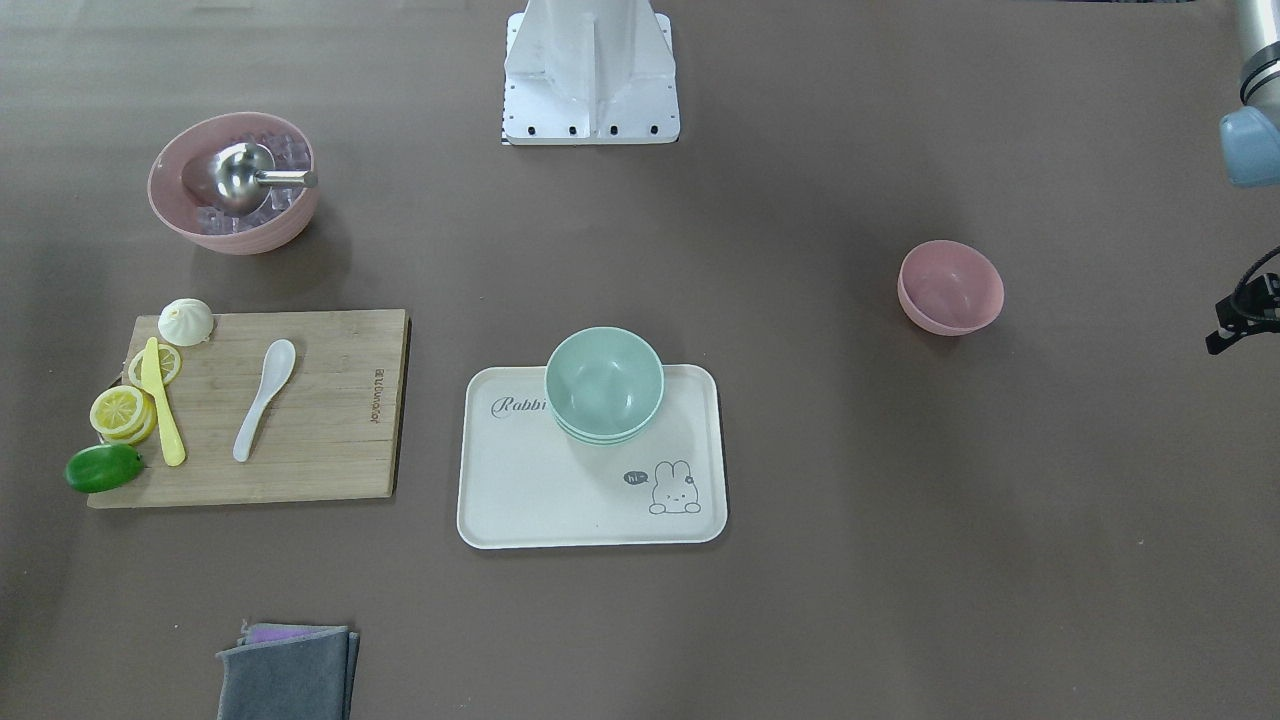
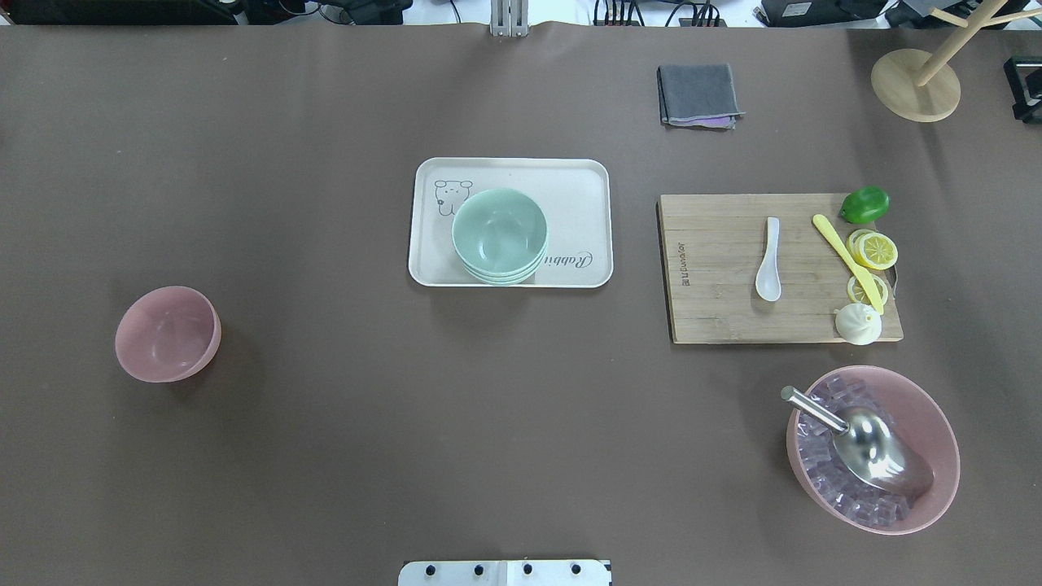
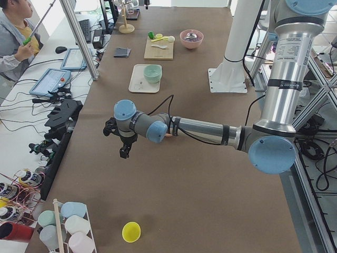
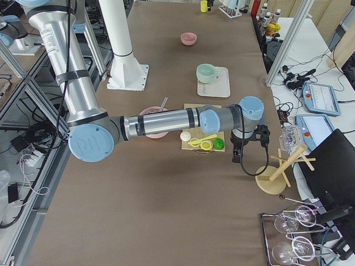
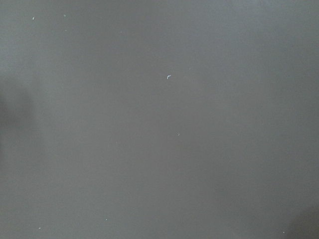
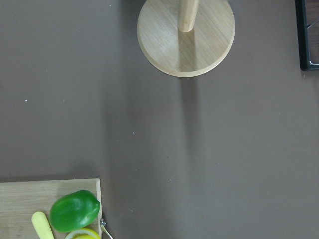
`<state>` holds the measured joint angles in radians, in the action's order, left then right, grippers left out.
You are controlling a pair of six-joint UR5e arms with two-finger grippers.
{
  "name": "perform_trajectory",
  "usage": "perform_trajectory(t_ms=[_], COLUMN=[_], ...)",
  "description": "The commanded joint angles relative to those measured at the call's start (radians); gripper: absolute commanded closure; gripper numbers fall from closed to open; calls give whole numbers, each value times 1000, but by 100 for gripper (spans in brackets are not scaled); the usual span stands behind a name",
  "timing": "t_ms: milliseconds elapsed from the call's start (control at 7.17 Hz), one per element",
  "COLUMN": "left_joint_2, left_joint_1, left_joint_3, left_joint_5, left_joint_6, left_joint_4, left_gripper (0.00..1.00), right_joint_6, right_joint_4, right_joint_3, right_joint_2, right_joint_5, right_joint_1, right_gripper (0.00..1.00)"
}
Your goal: Stack pink bowl on green and place spoon
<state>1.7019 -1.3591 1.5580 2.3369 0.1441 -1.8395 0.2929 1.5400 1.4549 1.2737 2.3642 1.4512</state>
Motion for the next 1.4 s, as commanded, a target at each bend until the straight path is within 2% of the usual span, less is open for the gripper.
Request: perform_trajectory(t_ms=[0, 558, 698, 977, 1256], left_joint_2=[-14, -31, -21, -34, -38], left_joint_1=[2, 2, 5, 3, 2], left_joint_3=[-1, 5, 2, 27, 43], left_joint_5=[1, 1, -1, -2, -2], left_joint_6=[41, 136, 179, 177, 167], left_joint_4=[-33, -35, -37, -34, -34], left_gripper=[2, 2, 2, 2, 2], right_joint_6=[-1, 0, -4, -3, 12], right_joint_4=[0, -1, -26, -162, -163], right_joint_3=[5, 25, 28, 16, 9], right_joint_2=[9, 0, 6, 55, 81], right_joint_5=[7, 6, 6, -2, 1], right_joint_1=[-2, -47, -54, -61, -78], right_gripper=[0, 0, 0, 0, 0])
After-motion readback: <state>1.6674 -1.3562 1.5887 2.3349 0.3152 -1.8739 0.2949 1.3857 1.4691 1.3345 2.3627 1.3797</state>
